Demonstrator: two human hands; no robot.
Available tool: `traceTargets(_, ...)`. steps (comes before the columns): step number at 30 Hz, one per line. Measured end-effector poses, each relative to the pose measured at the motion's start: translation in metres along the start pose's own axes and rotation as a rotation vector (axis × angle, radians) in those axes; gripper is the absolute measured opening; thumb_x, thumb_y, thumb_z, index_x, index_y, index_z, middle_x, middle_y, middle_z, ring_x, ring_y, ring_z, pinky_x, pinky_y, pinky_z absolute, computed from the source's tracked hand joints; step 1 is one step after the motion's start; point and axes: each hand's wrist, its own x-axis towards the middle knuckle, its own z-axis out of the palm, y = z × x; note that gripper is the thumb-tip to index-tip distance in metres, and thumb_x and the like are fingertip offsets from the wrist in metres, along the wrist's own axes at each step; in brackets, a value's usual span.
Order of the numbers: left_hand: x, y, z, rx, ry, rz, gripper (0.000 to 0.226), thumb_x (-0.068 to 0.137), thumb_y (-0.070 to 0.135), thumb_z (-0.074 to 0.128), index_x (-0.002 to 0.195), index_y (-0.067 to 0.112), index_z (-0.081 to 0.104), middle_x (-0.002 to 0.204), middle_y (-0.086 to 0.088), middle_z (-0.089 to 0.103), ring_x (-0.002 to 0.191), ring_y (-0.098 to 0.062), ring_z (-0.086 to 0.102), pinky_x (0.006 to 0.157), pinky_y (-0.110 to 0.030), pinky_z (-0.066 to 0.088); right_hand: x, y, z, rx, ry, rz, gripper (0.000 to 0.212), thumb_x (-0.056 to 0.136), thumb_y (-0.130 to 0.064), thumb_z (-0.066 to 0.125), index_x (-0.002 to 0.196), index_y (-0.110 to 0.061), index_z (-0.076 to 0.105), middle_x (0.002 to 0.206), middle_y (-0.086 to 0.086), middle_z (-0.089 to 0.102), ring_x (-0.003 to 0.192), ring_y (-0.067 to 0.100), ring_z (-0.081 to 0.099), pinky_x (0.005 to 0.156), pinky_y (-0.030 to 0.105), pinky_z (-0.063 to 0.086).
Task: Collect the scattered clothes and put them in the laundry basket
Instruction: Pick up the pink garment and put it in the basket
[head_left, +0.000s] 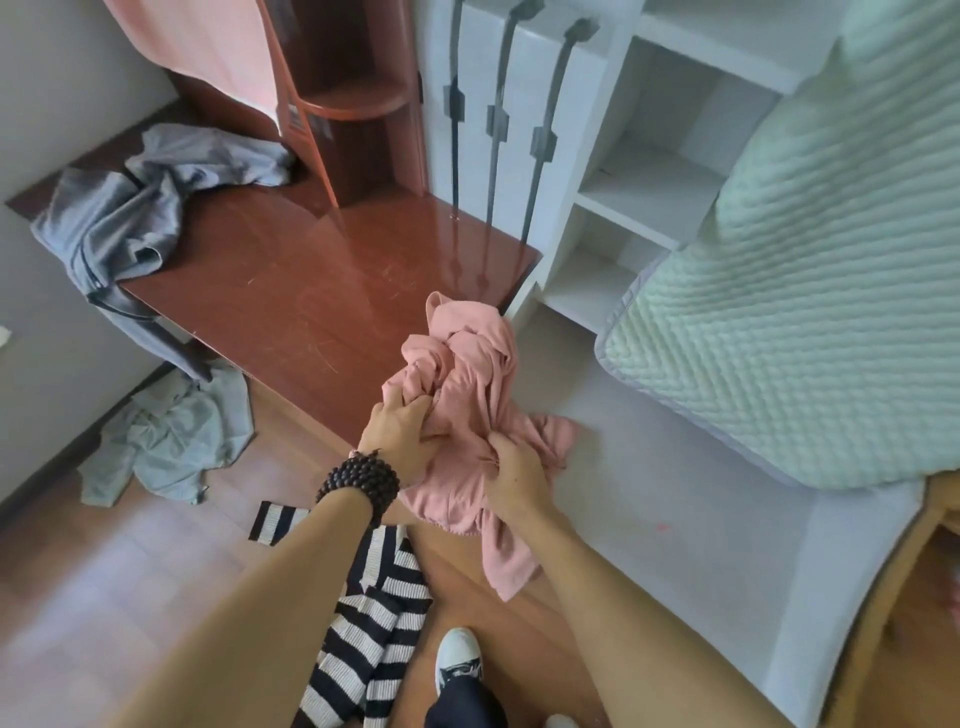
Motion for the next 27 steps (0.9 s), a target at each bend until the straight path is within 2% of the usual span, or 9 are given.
traceTargets(3,-0.028,-0.001,-0.011,-0.124,0.089,-0.026,0.026,0.082,0.016,0.067,0.107,0.009,0.067,0.101,-0.011,0.048,0.088,-0.034,0.056,0.082,-0.039,0.052,-0.013,-0.011,-0.011,0.306,0.018,0.06,0.037,0.083,0.005,0.054,0.109,-0.014,0.074,0.103,0.006,0.07,0.099,0.027,0.065,0.088,0.034,0.053)
traceTargets(7,-0.071,0.022,-0.028,-0.262,0.187,0.012,0.009,0.086,0.008,0.063,0.095,0.007,0.065,0.086,-0.003,0.047,0.083,-0.028,0.052,0.076,-0.03,0.043,-0.043,-0.024,-0.036,0.797,-0.103,0.176,0.031,0.09,0.006,0.052,0.089,-0.022,0.066,0.081,0.003,0.067,0.068,0.015,0.06,0.055,0.02,0.047)
traceTargets(9,-0.094,0.039,-0.032,-0.294,0.213,0.02,0.005,0.087,0.009,0.06,0.092,0.009,0.06,0.088,-0.007,0.057,0.082,-0.029,0.056,0.077,-0.037,0.05,-0.062,-0.026,-0.06,0.988,-0.13,0.218,0.031,0.093,0.011,0.048,0.09,-0.016,0.062,0.08,0.006,0.065,0.062,0.012,0.059,0.052,0.017,0.047)
traceTargets(12,-0.145,0.073,-0.029,-0.483,0.189,-0.021,0.032,0.09,0.008,0.059,0.12,0.017,0.059,0.113,-0.01,0.068,0.103,-0.028,0.065,0.094,-0.044,0.055,-0.117,-0.012,-0.105,1.163,-0.204,0.16,0.038,0.095,0.014,0.042,0.107,-0.016,0.059,0.089,0.01,0.066,0.06,0.012,0.059,0.053,0.02,0.049)
traceTargets(15,-0.207,0.111,-0.013,-0.767,0.112,0.049,0.058,0.085,-0.007,0.058,0.128,0.032,0.053,0.126,-0.004,0.064,0.116,-0.023,0.064,0.098,-0.046,0.055,-0.176,0.025,-0.139,1.201,-0.304,0.094,0.066,0.093,0.015,0.039,0.136,-0.035,0.047,0.108,0.012,0.068,0.07,0.016,0.06,0.065,0.027,0.051)
traceTargets(18,-0.269,0.152,0.012,-0.972,0.002,0.054,0.076,0.083,-0.017,0.055,0.141,0.032,0.046,0.136,-0.003,0.059,0.118,-0.024,0.063,0.092,-0.048,0.058,-0.235,0.077,-0.164,1.21,-0.432,0.046,0.078,0.087,0.019,0.036,0.145,-0.032,0.046,0.11,0.015,0.066,0.073,0.018,0.061,0.062,0.028,0.052)
traceTargets(21,-0.329,0.195,0.056,-1.069,-0.084,0.01,0.066,0.088,-0.019,0.049,0.134,0.028,0.054,0.116,0.001,0.068,0.103,-0.021,0.065,0.077,-0.033,0.06,-0.3,0.135,-0.179,1.167,-0.432,0.037,0.067,0.084,0.02,0.04,0.135,-0.019,0.059,0.1,0.011,0.066,0.073,0.017,0.062,0.066,0.027,0.052)
traceTargets(23,-0.363,0.223,0.085,-1.107,-0.112,-0.03,0.061,0.092,-0.015,0.045,0.125,0.034,0.059,0.102,0.005,0.072,0.092,-0.016,0.067,0.078,-0.035,0.059,-0.337,0.165,-0.176,1.119,-0.343,0.092,0.052,0.087,0.015,0.047,0.126,-0.016,0.062,0.096,0.009,0.066,0.078,0.018,0.062,0.073,0.03,0.05)
traceTargets(27,-0.407,0.274,0.168,-1.112,-0.224,-0.08,0.05,0.096,-0.009,0.04,0.131,0.022,0.058,0.091,0.0,0.07,0.068,-0.001,0.068,0.058,-0.015,0.053,-0.404,0.236,-0.146,0.938,-0.18,0.163,0.034,0.087,-0.018,0.067,0.118,-0.03,0.068,0.111,0.001,0.076,0.104,0.021,0.073,0.091,0.038,0.059)
